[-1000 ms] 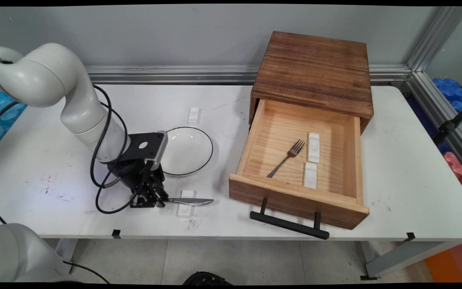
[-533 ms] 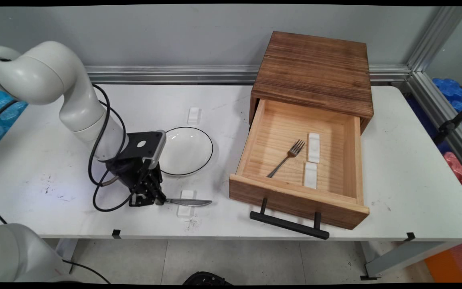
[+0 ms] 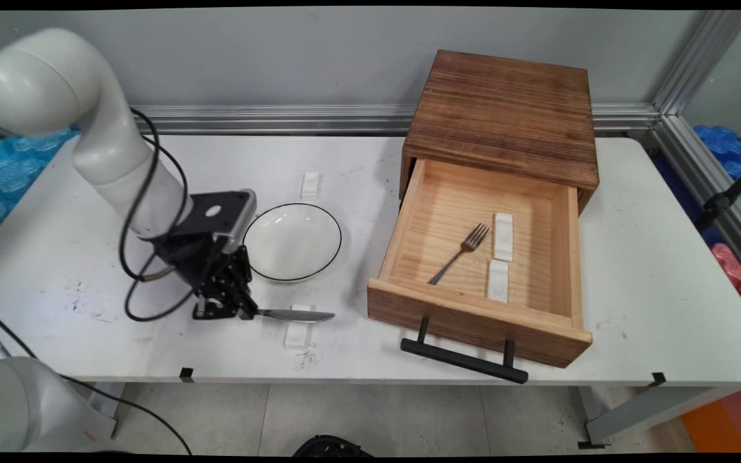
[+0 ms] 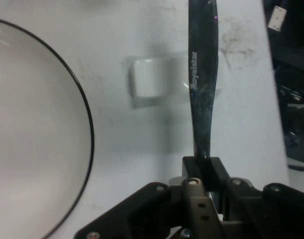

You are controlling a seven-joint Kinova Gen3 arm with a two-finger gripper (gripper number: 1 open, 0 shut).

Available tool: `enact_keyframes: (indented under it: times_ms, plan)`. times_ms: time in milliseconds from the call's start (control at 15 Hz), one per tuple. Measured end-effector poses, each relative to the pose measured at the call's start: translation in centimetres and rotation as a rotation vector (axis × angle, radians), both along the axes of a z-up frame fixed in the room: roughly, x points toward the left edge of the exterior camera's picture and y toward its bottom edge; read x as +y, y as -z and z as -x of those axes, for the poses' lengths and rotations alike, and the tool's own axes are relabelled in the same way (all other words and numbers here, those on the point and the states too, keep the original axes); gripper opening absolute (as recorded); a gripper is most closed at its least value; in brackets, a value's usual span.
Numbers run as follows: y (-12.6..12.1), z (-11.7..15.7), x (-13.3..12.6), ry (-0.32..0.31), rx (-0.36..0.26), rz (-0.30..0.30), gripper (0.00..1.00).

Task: Place the picked object into the drawer

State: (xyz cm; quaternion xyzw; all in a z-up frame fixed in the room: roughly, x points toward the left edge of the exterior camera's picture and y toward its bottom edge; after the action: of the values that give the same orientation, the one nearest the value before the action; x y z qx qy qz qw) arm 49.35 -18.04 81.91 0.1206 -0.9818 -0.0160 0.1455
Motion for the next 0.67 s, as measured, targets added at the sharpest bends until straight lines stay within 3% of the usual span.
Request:
enact_keyframes:
  times_ms: [667]
  plan:
    - [-9.6,-2.0,-0.2,0.005,-0.013,-0.004,0.00]
